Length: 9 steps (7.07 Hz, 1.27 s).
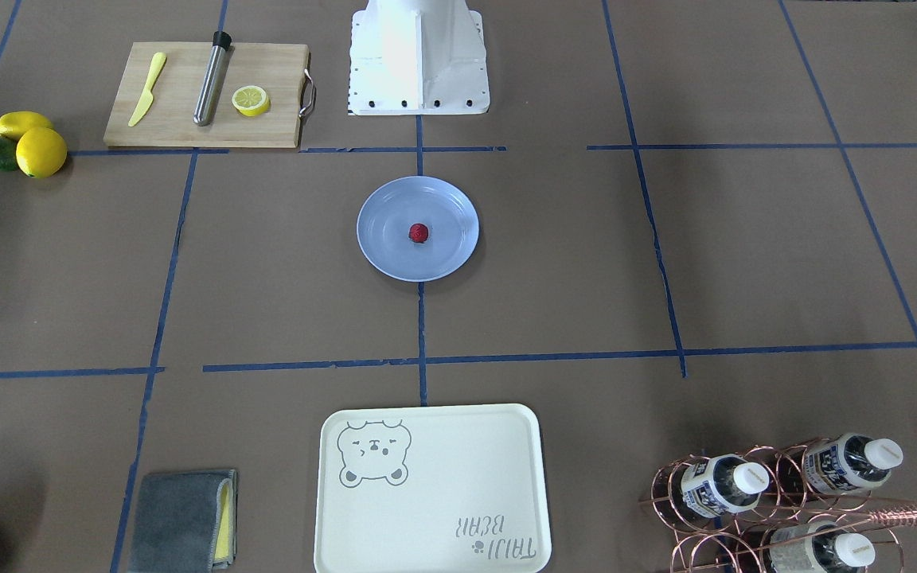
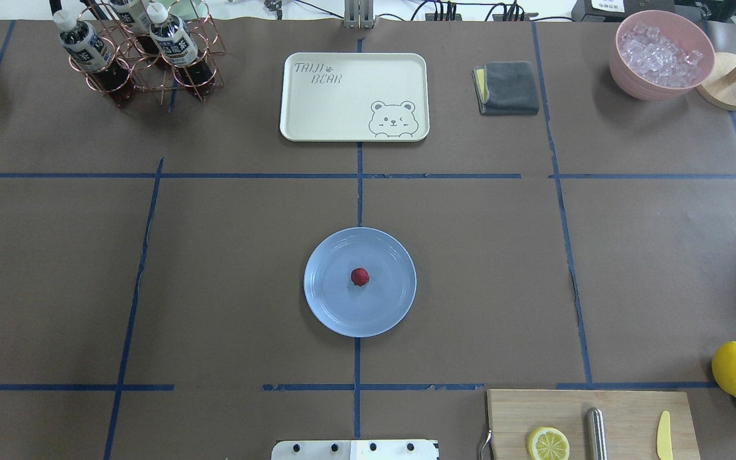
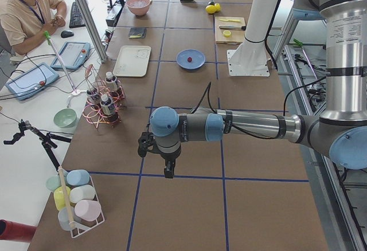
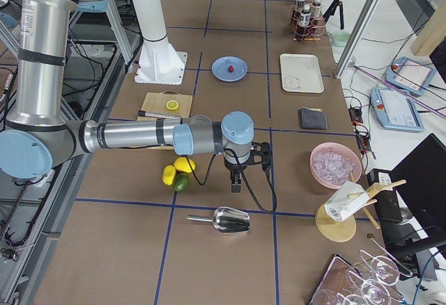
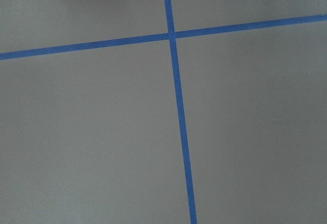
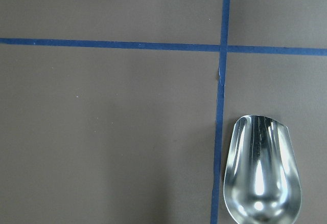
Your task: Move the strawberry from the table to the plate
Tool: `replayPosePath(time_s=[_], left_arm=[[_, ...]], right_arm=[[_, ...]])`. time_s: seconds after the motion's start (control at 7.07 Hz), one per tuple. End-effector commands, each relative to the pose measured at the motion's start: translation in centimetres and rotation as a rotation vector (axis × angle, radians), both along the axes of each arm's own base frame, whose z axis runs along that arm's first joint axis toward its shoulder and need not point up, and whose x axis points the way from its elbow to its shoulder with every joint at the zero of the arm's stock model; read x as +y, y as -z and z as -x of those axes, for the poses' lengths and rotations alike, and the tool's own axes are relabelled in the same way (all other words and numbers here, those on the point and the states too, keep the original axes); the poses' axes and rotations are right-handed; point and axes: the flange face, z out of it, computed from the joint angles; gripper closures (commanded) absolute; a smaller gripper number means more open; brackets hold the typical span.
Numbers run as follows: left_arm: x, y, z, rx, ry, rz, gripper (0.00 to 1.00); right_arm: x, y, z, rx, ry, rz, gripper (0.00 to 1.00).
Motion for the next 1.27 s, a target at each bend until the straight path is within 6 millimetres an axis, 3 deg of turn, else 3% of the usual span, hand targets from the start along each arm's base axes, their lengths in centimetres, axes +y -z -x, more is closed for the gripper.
replayPosePath(time_s=[0.0, 1.13], left_arm=[[-0.17, 0.29, 0.22, -0.024, 0.025, -0.009, 0.0], [-0.36, 0.36, 0.3, -0.035, 0.018, -0.043, 0.0]], right_arm=[[0.0, 0.0, 0.0, 0.0, 0.0, 0.001, 0.0], [-0.02, 0.62, 0.09, -0.014, 0.006, -0.018, 0.0]])
